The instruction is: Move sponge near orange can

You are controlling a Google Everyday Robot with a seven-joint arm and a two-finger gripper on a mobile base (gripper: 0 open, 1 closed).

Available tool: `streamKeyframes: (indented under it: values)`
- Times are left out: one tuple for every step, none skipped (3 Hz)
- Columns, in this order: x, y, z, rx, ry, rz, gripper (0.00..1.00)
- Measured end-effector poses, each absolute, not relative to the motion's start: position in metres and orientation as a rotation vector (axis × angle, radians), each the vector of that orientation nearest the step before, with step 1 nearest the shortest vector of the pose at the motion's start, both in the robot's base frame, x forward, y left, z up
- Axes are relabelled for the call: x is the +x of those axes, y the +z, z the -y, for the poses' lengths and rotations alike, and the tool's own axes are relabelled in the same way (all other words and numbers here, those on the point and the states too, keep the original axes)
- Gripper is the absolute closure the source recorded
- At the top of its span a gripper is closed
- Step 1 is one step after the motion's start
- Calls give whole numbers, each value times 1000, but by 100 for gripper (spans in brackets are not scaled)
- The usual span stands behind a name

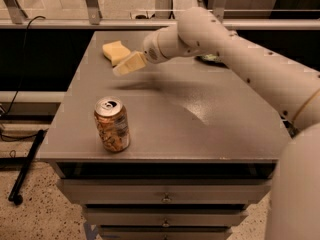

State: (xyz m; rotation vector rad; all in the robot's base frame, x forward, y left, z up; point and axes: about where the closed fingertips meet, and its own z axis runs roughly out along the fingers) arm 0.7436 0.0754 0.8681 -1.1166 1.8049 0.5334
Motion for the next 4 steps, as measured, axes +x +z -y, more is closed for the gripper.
streamKeyframes:
  values:
    - [782, 864, -87, -1067, 520, -1791, 0]
    - [803, 857, -104, -1041, 529, -1803, 0]
    - [811, 847, -115, -1030, 550, -1830, 0]
    - [808, 841, -125, -1034, 583, -1858, 18]
